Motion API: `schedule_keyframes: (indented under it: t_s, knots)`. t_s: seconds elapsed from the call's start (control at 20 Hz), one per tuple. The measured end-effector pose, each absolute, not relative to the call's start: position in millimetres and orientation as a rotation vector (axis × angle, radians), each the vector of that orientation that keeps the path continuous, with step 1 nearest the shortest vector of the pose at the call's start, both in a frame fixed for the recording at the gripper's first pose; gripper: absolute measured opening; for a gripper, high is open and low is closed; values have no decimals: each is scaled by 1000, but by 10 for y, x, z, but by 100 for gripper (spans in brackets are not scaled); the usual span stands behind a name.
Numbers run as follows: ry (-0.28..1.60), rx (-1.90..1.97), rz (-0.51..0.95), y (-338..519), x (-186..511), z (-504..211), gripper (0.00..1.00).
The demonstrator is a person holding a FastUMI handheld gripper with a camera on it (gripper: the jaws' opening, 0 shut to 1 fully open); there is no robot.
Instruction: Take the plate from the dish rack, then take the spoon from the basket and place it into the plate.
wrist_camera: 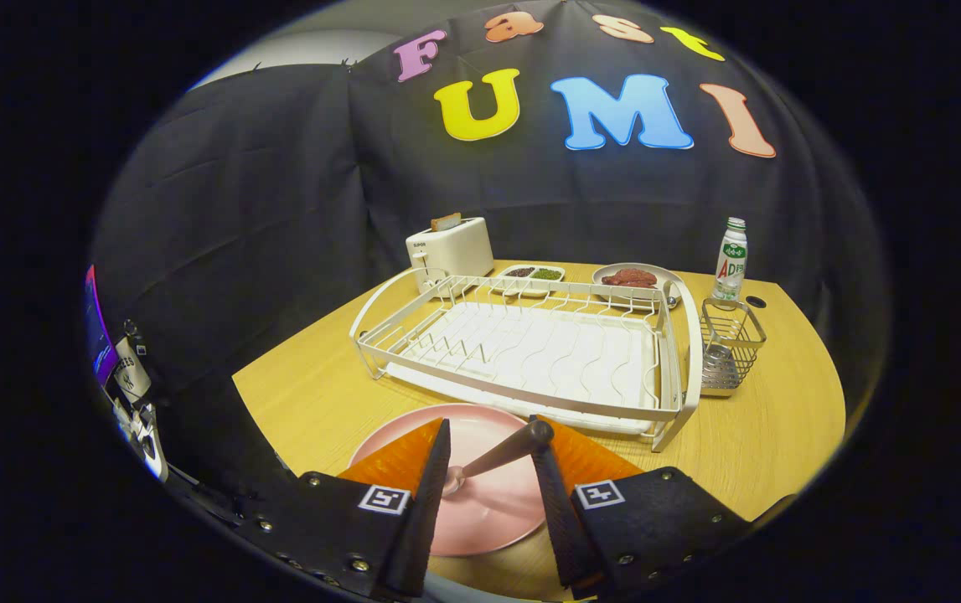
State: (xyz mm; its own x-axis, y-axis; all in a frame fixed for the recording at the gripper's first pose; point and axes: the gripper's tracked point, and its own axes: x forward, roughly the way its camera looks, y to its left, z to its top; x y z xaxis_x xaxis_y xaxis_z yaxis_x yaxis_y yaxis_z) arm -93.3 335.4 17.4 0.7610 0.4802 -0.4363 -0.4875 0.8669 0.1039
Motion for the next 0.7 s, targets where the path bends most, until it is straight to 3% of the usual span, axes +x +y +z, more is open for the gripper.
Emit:
schedule_keyframes:
  t_s: [0.15, 0.25, 0.35, 0.5, 0.7]
  knots:
    - [466, -38, 536, 3399, -942, 139, 58]
    - [463, -50, 543, 3437, -944, 132, 71]
    - [461, -58, 548, 3450, -938, 124, 75]
    - [453, -59, 544, 3428, -916, 164, 93]
    - [416, -57, 527, 3382, -842, 305, 96]
